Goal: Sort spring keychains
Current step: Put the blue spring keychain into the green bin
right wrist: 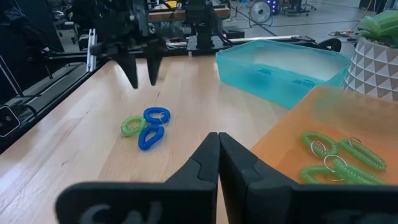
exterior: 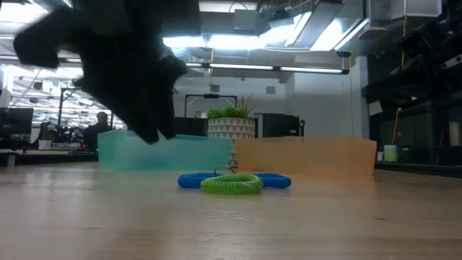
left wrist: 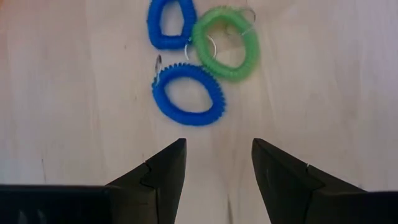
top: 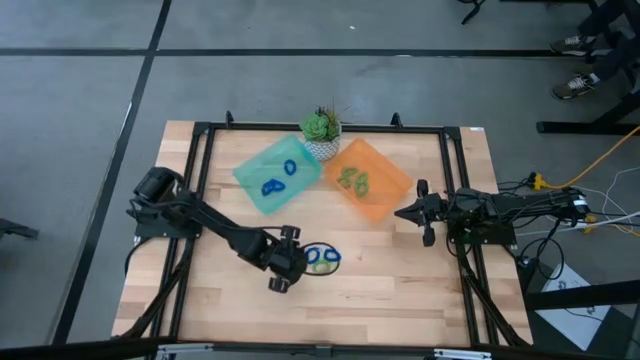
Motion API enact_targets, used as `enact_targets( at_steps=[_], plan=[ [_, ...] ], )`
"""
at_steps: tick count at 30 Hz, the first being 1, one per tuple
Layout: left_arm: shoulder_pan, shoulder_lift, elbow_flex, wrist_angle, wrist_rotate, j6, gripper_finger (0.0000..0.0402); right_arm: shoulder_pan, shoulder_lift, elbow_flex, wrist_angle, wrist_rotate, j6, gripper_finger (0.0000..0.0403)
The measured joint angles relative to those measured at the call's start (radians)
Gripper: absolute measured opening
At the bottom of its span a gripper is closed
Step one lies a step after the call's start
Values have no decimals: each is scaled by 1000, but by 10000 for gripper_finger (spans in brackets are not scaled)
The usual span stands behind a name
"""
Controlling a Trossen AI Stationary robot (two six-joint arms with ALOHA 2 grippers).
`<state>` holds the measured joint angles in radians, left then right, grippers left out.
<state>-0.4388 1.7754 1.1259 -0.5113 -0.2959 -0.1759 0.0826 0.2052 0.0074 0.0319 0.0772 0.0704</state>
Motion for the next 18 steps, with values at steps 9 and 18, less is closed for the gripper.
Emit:
enact_targets(
  at_steps=[9, 18],
  plan=[
    [23, 74, 0, 88, 0, 305, 180, 0, 0, 0, 0, 0, 0, 7],
    [26, 120, 0, 129, 2, 551, 180, 0, 0, 0, 0, 0, 0, 7]
  ],
)
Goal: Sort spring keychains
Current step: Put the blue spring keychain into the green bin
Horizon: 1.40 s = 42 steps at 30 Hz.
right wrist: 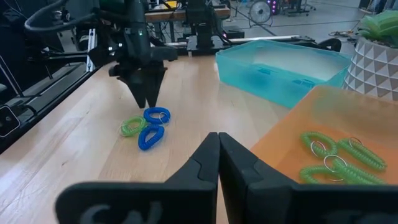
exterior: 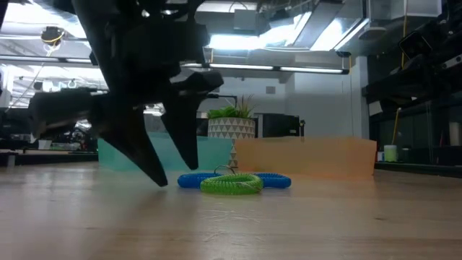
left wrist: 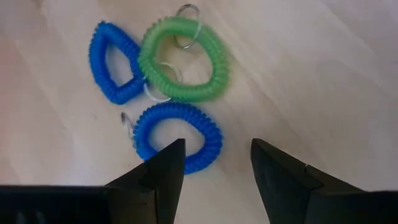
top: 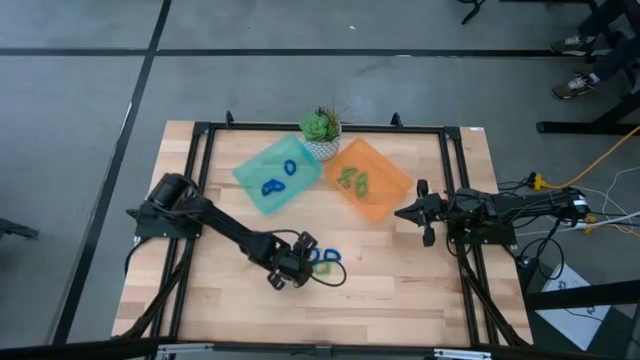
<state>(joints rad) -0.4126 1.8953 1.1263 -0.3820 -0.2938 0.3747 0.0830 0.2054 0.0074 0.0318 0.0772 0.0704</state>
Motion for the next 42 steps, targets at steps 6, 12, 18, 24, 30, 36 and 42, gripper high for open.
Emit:
enact_targets(
  at_steps=[6, 12, 18, 24, 30, 36, 42],
  plan=[
    [6, 31, 4, 19, 9, 131, 180, 0, 0, 0, 0, 0, 0, 7],
    [39, 34, 4, 17, 90, 150, 174, 0, 0, 0, 0, 0, 0, 7],
    [102, 34, 3, 16, 234, 118, 142, 0, 0, 0, 0, 0, 0, 7],
    [148, 38, 2, 25, 333, 100, 115, 0, 0, 0, 0, 0, 0, 7],
    [164, 39, 2, 26, 362, 2, 87, 0, 0, 0, 0, 0, 0, 7],
    [158, 37, 2, 21, 371, -78, 52, 0, 0, 0, 0, 0, 0, 7],
    [131, 23, 1, 15, 349, -149, 28, 0, 0, 0, 0, 0, 0, 7]
  ],
)
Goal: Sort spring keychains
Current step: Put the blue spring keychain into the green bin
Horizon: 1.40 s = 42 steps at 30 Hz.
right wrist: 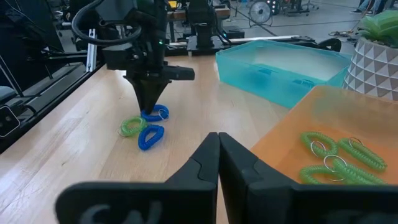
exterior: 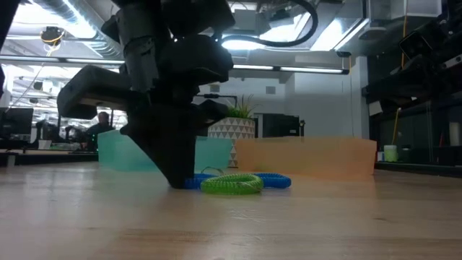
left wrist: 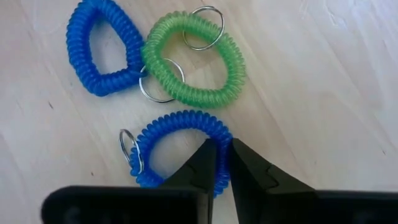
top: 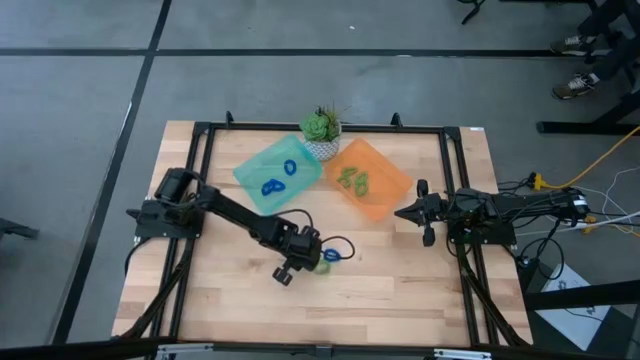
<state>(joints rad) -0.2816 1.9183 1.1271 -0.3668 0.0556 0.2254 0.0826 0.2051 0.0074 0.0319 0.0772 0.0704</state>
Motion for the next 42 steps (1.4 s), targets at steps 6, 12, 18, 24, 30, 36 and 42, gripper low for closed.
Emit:
enact_targets(
  at_steps=[6, 12, 18, 24, 30, 36, 42],
  plan=[
    [-32, -28, -6, -17, -8, -13, 29, 0, 0, 0, 0, 0, 0, 7],
    [-61, -54, -5, -3, -11, -49, 25, 0, 0, 0, 0, 0, 0, 7],
    [-101, -83, -3, -5, -14, -100, 26, 0, 0, 0, 0, 0, 0, 7],
    [-150, -139, -3, -3, -47, -152, 25, 0, 0, 0, 0, 0, 0, 7],
    [-198, -218, -2, 0, -128, -193, 25, 0, 0, 0, 0, 0, 0, 7],
    [-245, -300, -2, 1, -213, -239, 25, 0, 0, 0, 0, 0, 0, 7],
    [-283, -371, -2, 5, -303, -252, 25, 0, 0, 0, 0, 0, 0, 7]
  ],
)
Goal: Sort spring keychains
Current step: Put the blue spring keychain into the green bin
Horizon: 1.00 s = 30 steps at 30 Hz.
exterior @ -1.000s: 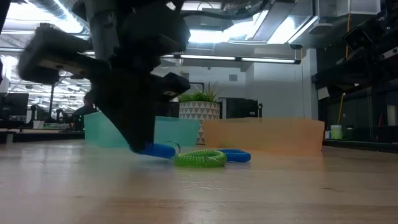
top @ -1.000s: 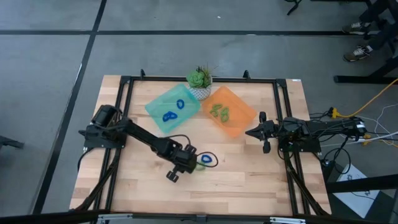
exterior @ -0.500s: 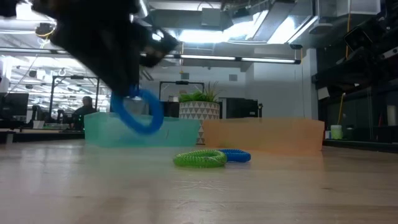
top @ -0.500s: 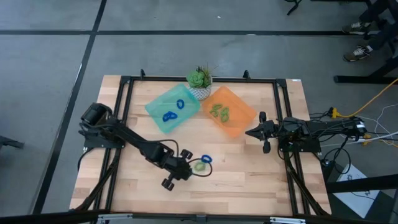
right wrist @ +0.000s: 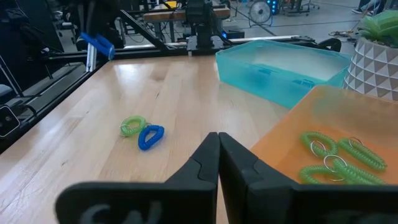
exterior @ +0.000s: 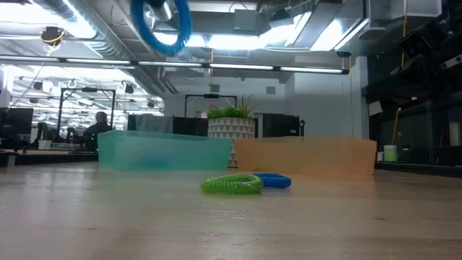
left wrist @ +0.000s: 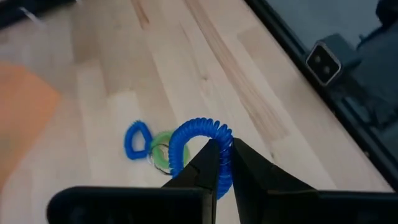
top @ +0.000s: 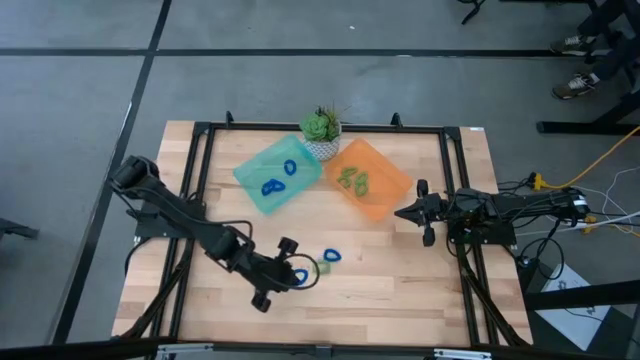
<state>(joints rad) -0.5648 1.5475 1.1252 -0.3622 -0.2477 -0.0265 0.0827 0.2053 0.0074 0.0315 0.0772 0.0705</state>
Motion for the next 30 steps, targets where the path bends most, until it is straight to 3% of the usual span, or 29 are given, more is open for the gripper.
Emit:
enact_targets(
  at_steps=[18, 30],
  plan=[
    [-9, -52, 2, -9, -81, -17, 24, 0, 0, 0, 0, 0, 0, 7],
    [16, -116, 2, -94, -187, -92, 24, 0, 0, 0, 0, 0, 0, 7]
  ],
)
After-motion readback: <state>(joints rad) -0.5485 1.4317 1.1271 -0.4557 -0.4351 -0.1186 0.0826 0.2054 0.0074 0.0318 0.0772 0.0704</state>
